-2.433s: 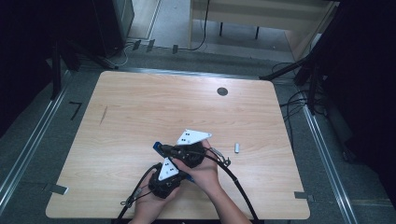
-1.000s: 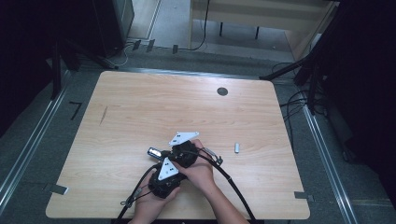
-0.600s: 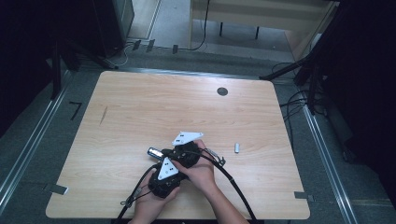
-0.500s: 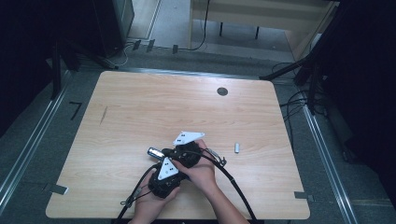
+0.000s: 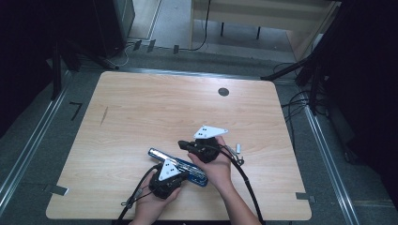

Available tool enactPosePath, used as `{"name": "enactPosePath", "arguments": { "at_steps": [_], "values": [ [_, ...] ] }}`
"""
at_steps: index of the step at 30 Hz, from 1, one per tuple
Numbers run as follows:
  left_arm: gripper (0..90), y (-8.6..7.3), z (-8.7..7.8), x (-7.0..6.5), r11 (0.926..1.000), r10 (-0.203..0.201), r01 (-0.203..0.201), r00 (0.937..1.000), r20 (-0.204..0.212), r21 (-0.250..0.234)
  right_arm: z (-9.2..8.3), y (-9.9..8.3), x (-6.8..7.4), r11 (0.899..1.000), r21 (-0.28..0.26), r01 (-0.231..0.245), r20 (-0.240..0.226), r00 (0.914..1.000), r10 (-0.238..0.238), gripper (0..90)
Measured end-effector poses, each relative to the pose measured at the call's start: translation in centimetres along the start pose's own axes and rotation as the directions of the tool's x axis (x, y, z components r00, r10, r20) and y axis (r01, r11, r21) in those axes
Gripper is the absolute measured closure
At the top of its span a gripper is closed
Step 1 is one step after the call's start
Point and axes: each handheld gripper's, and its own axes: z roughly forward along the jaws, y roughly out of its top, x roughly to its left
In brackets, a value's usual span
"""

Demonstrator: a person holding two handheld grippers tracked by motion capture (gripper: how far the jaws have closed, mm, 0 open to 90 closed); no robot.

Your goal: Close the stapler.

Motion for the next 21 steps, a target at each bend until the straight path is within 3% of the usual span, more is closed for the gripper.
{"name": "enactPosePath", "arguments": {
  "at_steps": [12, 21],
  "values": [
    [90.0, 0.0, 0.0, -0.1, 1.0, 0.0, 0.0, 1.0, -0.004, 0.0, -3.7, -1.5, -2.1, 0.999, -0.033, -0.025, 0.075, 0.9968, 0.028, 90.0],
    [90.0, 0.0, 0.0, -0.1, 1.0, 0.001, -0.001, 1.0, -0.004, 0.002, -6.6, -3.6, -4.2, 0.996, -0.048, -0.075, 0.162, 0.9834, 0.082, 90.0]
  ]
}}
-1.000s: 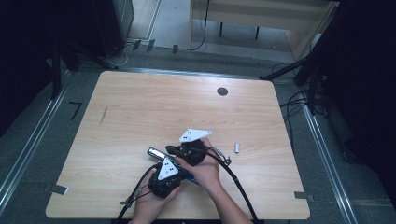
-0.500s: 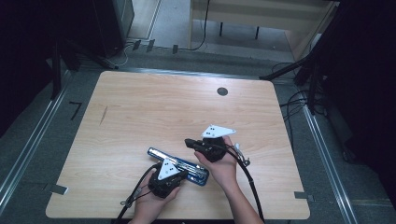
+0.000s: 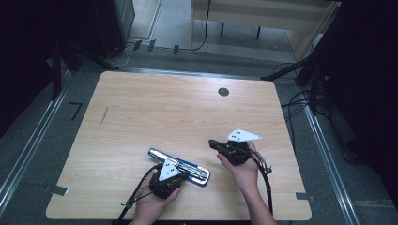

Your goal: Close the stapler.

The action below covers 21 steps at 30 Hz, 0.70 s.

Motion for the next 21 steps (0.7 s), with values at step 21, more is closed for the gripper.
{"name": "enactPosePath", "arguments": {
  "at_steps": [21],
  "values": [
    [90.0, 0.0, 0.0, 0.1, 1.0, -0.006, 0.006, 1.0, 0.007, 0.0, -2.9, -3.8, -4.7, 0.995, 0.044, -0.088, 0.152, 0.9851, 0.08, 90.0]
  ]
}}
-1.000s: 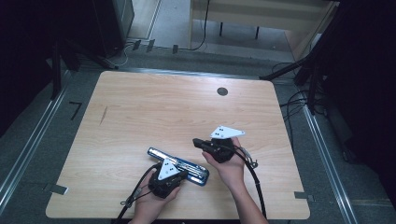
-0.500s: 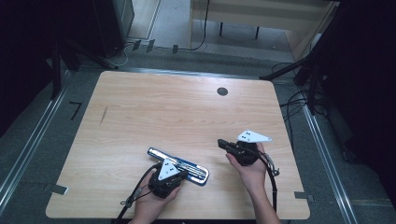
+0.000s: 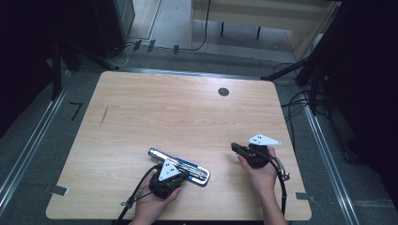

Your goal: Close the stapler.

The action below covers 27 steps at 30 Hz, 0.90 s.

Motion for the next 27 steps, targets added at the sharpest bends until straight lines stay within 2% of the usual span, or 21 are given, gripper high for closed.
{"name": "enactPosePath", "arguments": {
  "at_steps": [3, 6, 14, 27],
  "values": [
    [90.0, 0.0, 0.0, 0.0, 1.0, 0.0, 0.0, 1.0, 0.0, 0.001, 0.3, -0.4, -0.1, 1.0, 0.019, -0.009, 0.0, 1.0, 0.009, 90.0],
    [90.0, 0.0, 0.0, 0.0, 1.0, -0.002, 0.002, 1.0, 0.001, 0.0, 0.7, -0.6, 0.0, 0.999, 0.047, 0.011, 0.005, 0.9999, -0.011, 90.0],
    [90.0, 0.0, 0.0, 0.0, 1.0, 0.001, -0.001, 1.0, 0.0, 0.0, 1.3, -1.4, -0.6, 0.995, 0.094, 0.01, 0.03, 0.9995, -0.013, 90.0],
    [90.0, 0.0, 0.0, 0.0, 1.0, -0.002, 0.002, 1.0, 0.001, 0.0, 1.0, -1.7, -1.5, 0.994, 0.107, -0.023, 0.039, 0.9991, 0.019, 90.0]
  ]
}}
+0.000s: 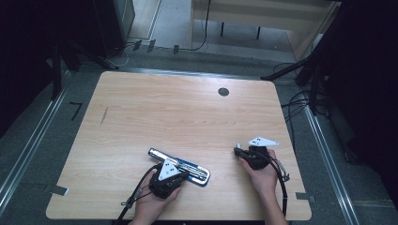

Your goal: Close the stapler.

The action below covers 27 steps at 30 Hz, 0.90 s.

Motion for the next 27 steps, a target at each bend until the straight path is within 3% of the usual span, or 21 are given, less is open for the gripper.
{"name": "enactPosePath", "arguments": {
  "at_steps": [27],
  "values": [
    [90.0, 0.0, 0.0, 0.0, 1.0, 0.001, -0.001, 1.0, 0.0, 0.0, -1.4, -0.1, -1.8, 1.0, -0.02, -0.018, 0.065, 0.9977, 0.019, 90.0]
  ]
}}
